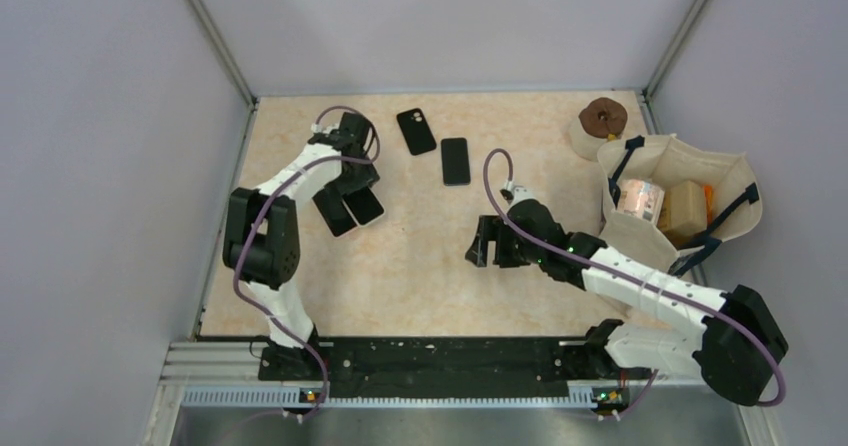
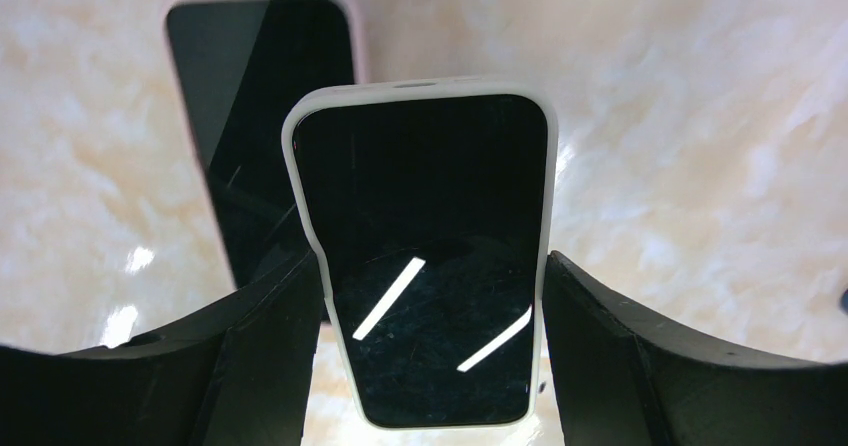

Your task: Put the phone into the phone case

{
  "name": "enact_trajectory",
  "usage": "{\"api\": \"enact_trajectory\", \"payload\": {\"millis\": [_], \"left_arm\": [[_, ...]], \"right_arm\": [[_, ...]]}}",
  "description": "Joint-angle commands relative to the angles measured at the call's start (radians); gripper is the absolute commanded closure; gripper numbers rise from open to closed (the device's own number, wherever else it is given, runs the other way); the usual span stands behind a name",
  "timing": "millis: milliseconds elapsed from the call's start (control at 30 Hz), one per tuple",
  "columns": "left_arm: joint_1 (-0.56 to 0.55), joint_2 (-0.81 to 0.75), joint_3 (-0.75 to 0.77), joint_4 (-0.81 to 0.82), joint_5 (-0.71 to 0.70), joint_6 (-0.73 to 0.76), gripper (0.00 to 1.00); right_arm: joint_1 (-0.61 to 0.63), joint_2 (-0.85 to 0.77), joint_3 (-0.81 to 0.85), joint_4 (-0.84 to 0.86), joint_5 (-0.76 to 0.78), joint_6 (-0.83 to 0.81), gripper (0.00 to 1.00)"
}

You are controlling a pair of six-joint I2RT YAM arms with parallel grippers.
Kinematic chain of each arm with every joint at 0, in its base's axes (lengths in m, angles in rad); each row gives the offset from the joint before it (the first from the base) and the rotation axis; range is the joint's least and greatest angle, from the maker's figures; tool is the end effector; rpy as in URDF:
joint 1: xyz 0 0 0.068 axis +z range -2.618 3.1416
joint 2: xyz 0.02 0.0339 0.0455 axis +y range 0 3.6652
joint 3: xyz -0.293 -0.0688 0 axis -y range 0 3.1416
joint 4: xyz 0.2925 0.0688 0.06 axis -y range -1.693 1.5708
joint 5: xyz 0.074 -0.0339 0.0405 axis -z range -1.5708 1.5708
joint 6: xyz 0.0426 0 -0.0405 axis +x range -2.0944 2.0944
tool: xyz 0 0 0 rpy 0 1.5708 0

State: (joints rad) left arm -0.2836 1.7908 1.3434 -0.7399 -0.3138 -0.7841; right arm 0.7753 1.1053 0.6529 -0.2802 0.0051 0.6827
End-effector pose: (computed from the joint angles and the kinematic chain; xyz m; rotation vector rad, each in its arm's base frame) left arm 0.4035 -0.1039 0.2208 -0.7361 2.5507 0.0992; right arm 0.1890 0.1850 0.2234 -0.1092 2.4162 0.7131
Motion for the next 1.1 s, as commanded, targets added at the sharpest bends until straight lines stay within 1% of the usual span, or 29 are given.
{"api": "enact_trajectory", "payload": {"millis": [0,133,200,333,433,467,500,633,667,700,867,900,1000,1033,1067], "left_arm": [[0.025,0.08,0.143,0.049,0.05,0.11,0.78],[0.046,0.181,0.242,0.017,0.064,0.135,0.77],[0.054,0.213,0.266,0.02,0.077,0.145,0.77],[0.065,0.257,0.276,0.034,0.099,0.152,0.76],[0.07,0.27,0.256,0.04,0.103,0.142,0.74],[0.07,0.268,0.243,0.052,0.105,0.141,0.7],[0.072,0.265,0.234,0.063,0.11,0.14,0.57],[0.077,0.253,0.223,0.084,0.14,0.156,0.22],[0.077,0.249,0.224,0.088,0.143,0.159,0.08],[0.079,0.239,0.227,0.092,0.153,0.164,0.02],[0.081,0.175,0.264,0.09,0.159,0.175,0.01],[0.081,0.164,0.276,0.097,0.16,0.177,0.02],[0.08,0.164,0.317,0.149,0.182,0.156,0.13],[0.078,0.185,0.346,0.15,0.172,0.134,0.24],[0.076,0.218,0.385,0.145,0.167,0.114,0.28]], "right_arm": [[-0.009,0.023,0.029,0.035,0.0,-0.015,0.21],[-0.01,0.044,0.04,0.039,0.001,-0.017,0.21],[-0.01,0.054,0.045,0.04,0.007,-0.018,0.21],[-0.011,0.079,0.069,0.039,0.025,-0.025,0.2],[-0.016,0.117,0.107,0.038,0.04,-0.037,0.19],[-0.018,0.13,0.118,0.037,0.046,-0.041,0.19],[-0.022,0.145,0.132,0.036,0.053,-0.047,0.19],[-0.055,0.217,0.193,0.043,0.071,-0.06,0.16],[-0.063,0.238,0.21,0.044,0.071,-0.066,0.16],[-0.074,0.261,0.229,0.045,0.073,-0.071,0.16],[-0.128,0.361,0.316,0.055,0.067,-0.084,0.15],[-0.136,0.369,0.326,0.055,0.065,-0.084,0.16],[-0.146,0.375,0.338,0.058,0.069,-0.077,0.16],[-0.146,0.373,0.342,0.055,0.07,-0.072,0.16],[-0.146,0.369,0.341,0.052,0.069,-0.068,0.17]]}}
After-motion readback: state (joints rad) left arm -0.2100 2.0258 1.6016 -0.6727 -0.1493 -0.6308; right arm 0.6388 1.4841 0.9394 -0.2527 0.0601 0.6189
